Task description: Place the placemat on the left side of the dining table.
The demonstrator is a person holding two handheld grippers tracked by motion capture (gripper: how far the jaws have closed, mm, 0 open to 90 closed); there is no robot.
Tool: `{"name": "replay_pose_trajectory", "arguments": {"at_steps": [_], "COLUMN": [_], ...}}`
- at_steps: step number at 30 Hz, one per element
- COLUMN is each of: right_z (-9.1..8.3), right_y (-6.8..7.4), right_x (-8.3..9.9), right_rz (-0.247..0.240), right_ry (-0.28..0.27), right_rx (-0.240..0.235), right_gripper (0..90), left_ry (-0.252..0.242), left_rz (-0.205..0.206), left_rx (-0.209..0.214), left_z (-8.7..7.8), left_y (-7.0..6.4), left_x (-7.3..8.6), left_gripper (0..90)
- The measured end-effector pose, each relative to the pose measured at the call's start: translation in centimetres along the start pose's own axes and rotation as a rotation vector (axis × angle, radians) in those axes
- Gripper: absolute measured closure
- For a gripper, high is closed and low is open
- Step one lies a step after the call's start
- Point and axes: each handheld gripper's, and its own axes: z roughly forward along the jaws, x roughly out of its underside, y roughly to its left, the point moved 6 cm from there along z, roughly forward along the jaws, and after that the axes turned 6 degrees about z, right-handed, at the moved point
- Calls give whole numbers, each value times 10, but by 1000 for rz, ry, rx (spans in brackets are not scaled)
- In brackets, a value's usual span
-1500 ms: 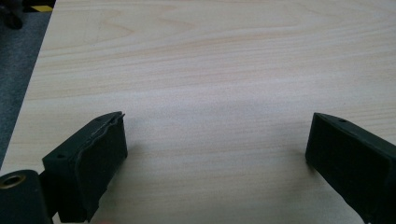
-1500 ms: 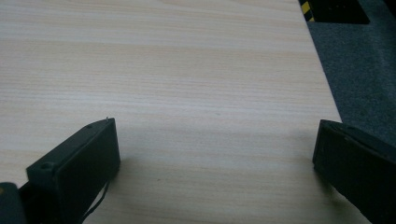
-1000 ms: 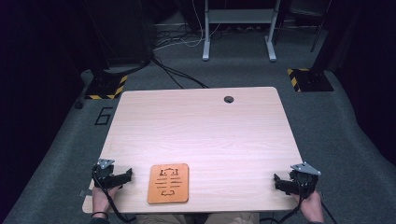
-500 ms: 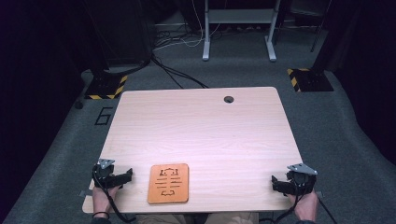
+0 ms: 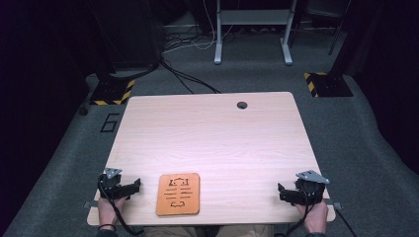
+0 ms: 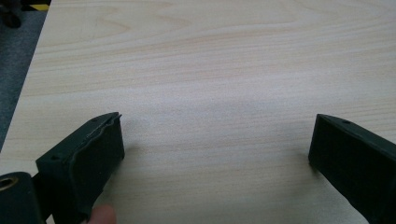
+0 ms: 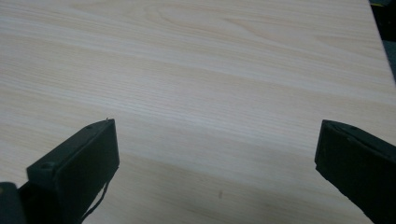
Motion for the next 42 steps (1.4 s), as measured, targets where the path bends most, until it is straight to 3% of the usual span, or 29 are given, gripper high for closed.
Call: {"name": "replay_pose_trajectory", "arguments": {"at_steps": [19,42], "right_z": [13,33], "right_y": [49,125], "right_x": [-12,-28], "right_rz": [-44,-125], "right_ry": [34,67], "right_rx": [-129,-269], "right_gripper": [0,0], "left_ry": [0,-1], "left_rz": [-1,-4], "left_rx": [0,0], "left_z": [0,0], "left_y": [0,0], "left_x": [0,0], "left_gripper": [29,29]}}
